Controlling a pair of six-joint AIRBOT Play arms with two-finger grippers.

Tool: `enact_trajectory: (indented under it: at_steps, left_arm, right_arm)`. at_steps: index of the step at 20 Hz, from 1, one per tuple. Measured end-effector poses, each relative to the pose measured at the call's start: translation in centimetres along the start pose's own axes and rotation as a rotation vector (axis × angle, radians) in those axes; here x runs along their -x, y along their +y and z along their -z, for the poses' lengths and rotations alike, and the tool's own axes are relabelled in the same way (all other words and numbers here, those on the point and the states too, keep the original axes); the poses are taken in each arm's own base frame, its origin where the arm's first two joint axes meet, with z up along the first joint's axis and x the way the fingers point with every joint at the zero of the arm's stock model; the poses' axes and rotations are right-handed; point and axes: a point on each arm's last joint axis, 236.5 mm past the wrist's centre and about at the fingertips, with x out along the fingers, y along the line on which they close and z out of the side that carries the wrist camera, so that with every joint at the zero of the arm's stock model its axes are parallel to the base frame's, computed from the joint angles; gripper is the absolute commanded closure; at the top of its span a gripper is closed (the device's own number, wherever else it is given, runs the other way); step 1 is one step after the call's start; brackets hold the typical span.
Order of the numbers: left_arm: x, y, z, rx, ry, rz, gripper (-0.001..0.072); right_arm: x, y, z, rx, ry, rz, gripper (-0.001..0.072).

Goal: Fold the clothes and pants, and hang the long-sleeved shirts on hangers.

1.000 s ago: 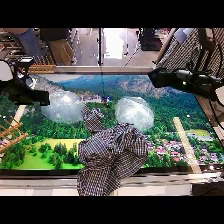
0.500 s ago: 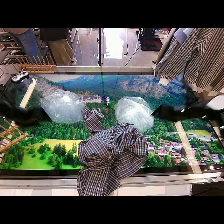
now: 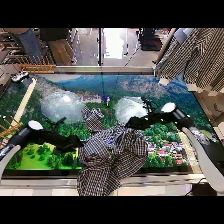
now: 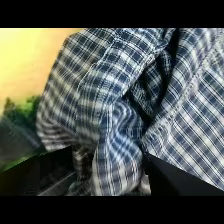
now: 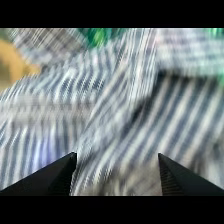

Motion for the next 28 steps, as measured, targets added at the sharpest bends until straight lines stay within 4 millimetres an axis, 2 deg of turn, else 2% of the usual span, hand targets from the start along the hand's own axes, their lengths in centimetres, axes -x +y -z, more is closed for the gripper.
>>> enact_trajectory:
  at_steps: [1, 2, 3, 5, 6, 8, 9, 10, 11, 12, 13, 14, 15, 16, 17, 18, 19, 20, 21, 23, 26, 28]
  left_arm:
    - [-0.9, 0.0, -0.1, 0.008, 0.005, 0.006, 0.0354]
    - [-1.5, -0.1, -0.4, 0.019, -0.002, 0.018, 0.0507]
    - [-2.0, -0.3, -1.0, 0.03, -0.023, 0.032, 0.0682]
    - [-2.4, -1.2, -2.4, 0.041, -0.077, 0.072, 0.0697]
    - [-2.3, -1.8, -3.3, 0.039, -0.104, 0.093, 0.0698]
    - [-1.1, -3.5, -5.3, 0.008, -0.163, 0.132, 0.0699]
    - [0.6, -5.0, -6.8, -0.031, -0.206, 0.155, 0.0699]
    - [3.1, -6.9, -8.6, -0.081, -0.263, 0.177, 0.0699]
    - [6.7, -9.3, -10.9, -0.144, -0.353, 0.193, 0.0699]
    - [10.8, -12.1, -12.6, -0.21, -0.442, 0.208, 0.0699]
    - [15.9, -15.4, -13.9, -0.289, -0.55, 0.224, 0.0699]
    - [20.8, -18.6, -14.4, -0.364, -0.652, 0.232, 0.0699]
    - [25.4, -21.5, -14.0, -0.435, -0.742, 0.225, 0.0699]
    - [29.8, -24.3, -13.1, -0.503, -0.839, 0.199, 0.0699]
    - [33.4, -26.1, -12.0, -0.549, -0.923, 0.154, 0.0699]
    - [35.7, -26.9, -11.0, -0.566, -0.984, 0.102, 0.0698]
    - [37.4, -27.1, -10.3, -0.565, -1.031, 0.048, 0.0699]
    - [38.2, -26.9, -10.0, -0.55, -1.055, 0.013, 0.0699]
    - [38.4, -26.3, -10.0, -0.526, -1.065, -0.015, 0.0698]
    - [37.4, -24.8, -10.5, -0.476, -1.044, -0.048, 0.0698]
    - [35.3, -22.9, -11.3, -0.428, -1.0, -0.086, 0.0698]
    - [34.0, -20.8, -11.9, -0.381, -0.968, -0.144, 0.0677]
  right_arm:
    - [-1.0, 0.0, -0.8, 0.004, 0.007, 0.007, 0.034]
    - [-2.2, -0.1, -1.5, 0.008, 0.015, 0.016, 0.0383]
    - [-3.2, -0.2, -1.8, 0.009, 0.031, 0.028, 0.0581]
    - [-5.3, -0.6, -2.0, 0.005, 0.066, 0.067, 0.0684]
    - [-5.9, -0.7, -2.2, 0.007, 0.075, 0.085, 0.0685]
    - [-5.5, -0.1, -3.5, 0.053, 0.059, 0.121, 0.0685]
    - [-4.2, 0.9, -4.6, 0.098, 0.036, 0.142, 0.0685]
    - [-1.9, 2.3, -6.3, 0.165, -0.011, 0.175, 0.0685]
    - [1.2, 4.3, -8.2, 0.238, -0.08, 0.21, 0.0685]
    - [5.4, 6.9, -10.4, 0.325, -0.177, 0.252, 0.0685]
    - [9.9, 9.8, -12.0, 0.399, -0.285, 0.284, 0.0685]
    - [15.1, 13.4, -13.2, 0.471, -0.423, 0.307, 0.0685]
    - [20.1, 16.8, -13.6, 0.53, -0.559, 0.316, 0.0685]
    - [25.0, 20.2, -13.1, 0.583, -0.698, 0.315, 0.0686]
    - [28.8, 22.9, -12.1, 0.619, -0.809, 0.305, 0.0686]
    - [32.1, 25.2, -10.7, 0.652, -0.905, 0.293, 0.0686]
    - [34.1, 26.9, -9.4, 0.676, -0.971, 0.275, 0.0686]
    - [35.1, 28.2, -8.4, 0.695, -1.013, 0.253, 0.0686]
    - [35.5, 29.1, -7.8, 0.706, -1.037, 0.232, 0.0686]
    - [34.0, 30.6, -7.7, 0.73, -1.038, 0.186, 0.0687]
    - [28.4, 32.1, -9.3, 0.739, -0.976, 0.123, 0.0688]
    - [23.5, 30.7, -12.2, 0.678, -0.932, 0.137, 0.0687]
